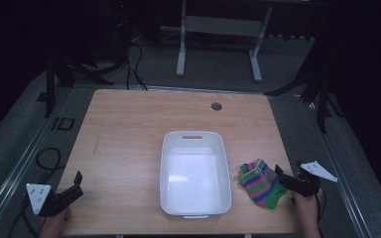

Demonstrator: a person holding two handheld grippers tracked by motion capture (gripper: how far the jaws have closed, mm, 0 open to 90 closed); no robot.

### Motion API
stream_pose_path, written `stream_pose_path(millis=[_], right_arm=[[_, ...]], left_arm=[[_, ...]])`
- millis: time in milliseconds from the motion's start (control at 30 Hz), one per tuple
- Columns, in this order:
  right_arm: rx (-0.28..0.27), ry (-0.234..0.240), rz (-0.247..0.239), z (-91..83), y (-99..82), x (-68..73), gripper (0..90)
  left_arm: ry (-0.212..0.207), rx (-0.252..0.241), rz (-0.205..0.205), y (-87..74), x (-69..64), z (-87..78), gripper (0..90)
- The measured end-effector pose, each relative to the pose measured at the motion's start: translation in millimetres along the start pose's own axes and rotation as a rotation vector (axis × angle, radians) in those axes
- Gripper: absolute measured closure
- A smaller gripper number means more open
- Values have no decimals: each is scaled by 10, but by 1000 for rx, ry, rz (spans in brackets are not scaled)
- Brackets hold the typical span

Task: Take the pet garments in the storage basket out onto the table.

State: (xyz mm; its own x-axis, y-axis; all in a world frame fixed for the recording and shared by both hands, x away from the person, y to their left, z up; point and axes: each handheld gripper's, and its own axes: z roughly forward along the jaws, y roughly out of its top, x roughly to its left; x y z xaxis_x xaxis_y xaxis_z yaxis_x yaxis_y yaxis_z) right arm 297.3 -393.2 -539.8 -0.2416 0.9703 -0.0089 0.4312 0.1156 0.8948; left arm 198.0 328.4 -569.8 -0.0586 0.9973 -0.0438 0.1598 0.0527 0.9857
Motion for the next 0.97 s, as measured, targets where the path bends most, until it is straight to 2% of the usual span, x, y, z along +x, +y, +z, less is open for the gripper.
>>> stream_pose_path(millis=[167,267,367,500,800,967], right_arm=[[-9,-57,33,-52,-96,-42,128],[-34,-74,73,-81,-111,-83,128],[-48,-104,81,-90,-146,-100,129],[-59,-106,96,-96,-176,-115,128],[-60,-117,98,-80,-202,-120,129],[-43,-116,77,-57,-203,-108,128]], left_arm=[[0,0,0,0,0,0,9],[0,0,0,0,0,0,9],[0,-1,2,-1,-2,-1,9],[0,-1,2,0,-1,-1,9],[-2,-2,0,-1,0,-1,9],[-3,-2,1,0,0,-1,9]])
